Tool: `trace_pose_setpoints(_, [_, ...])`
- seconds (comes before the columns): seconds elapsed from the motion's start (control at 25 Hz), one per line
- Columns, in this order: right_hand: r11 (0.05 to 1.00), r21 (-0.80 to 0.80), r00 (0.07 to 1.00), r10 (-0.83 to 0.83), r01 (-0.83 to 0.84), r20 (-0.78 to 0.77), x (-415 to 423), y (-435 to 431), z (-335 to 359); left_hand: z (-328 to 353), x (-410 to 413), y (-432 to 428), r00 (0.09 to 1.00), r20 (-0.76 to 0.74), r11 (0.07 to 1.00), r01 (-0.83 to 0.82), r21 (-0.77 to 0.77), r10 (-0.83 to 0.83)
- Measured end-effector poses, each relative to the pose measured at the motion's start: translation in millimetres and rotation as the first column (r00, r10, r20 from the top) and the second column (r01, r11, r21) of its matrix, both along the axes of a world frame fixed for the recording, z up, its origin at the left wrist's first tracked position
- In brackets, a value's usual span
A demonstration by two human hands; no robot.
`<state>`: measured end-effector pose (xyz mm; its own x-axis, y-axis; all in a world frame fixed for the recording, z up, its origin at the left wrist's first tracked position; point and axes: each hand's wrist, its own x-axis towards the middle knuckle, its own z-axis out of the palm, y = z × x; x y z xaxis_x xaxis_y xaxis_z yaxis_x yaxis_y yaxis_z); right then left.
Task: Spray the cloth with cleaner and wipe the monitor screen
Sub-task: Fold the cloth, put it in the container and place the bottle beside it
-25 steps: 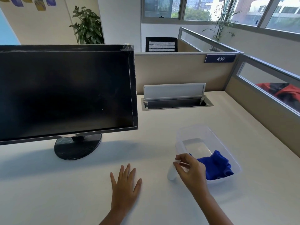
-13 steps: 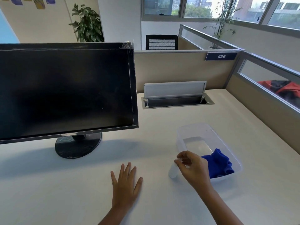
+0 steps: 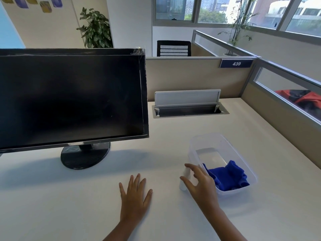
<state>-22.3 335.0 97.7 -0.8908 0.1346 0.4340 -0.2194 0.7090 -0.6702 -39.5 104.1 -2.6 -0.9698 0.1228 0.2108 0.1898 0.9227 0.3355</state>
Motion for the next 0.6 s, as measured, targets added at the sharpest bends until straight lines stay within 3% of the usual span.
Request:
trace_pose_setpoints(0.16, [0.997,-0.083,0.999,0.001,0.002,0.035,-1,5,9,-3,0,-1,1.0,0.012,1.0,0.003,0.011,-0.003])
trace_pose_setpoints(0.32, [0.971,-0.239,0.993,-0.056,0.03,-0.101,-12,24,65,-4,-1,-1,1.0,0.006,1.0,0.009,0.015,-0.009])
trace_pose_setpoints(0.44, [0.977,-0.189,0.972,-0.138,0.101,-0.192,-34,57,94,-5,-1,-1,1.0,0.005,1.0,0.008,0.023,-0.008])
trace_pose_setpoints(0.6, [0.964,-0.132,0.958,-0.248,0.23,-0.141,-68,89,78,-4,-1,-1,1.0,0.003,1.0,0.005,0.03,-0.005])
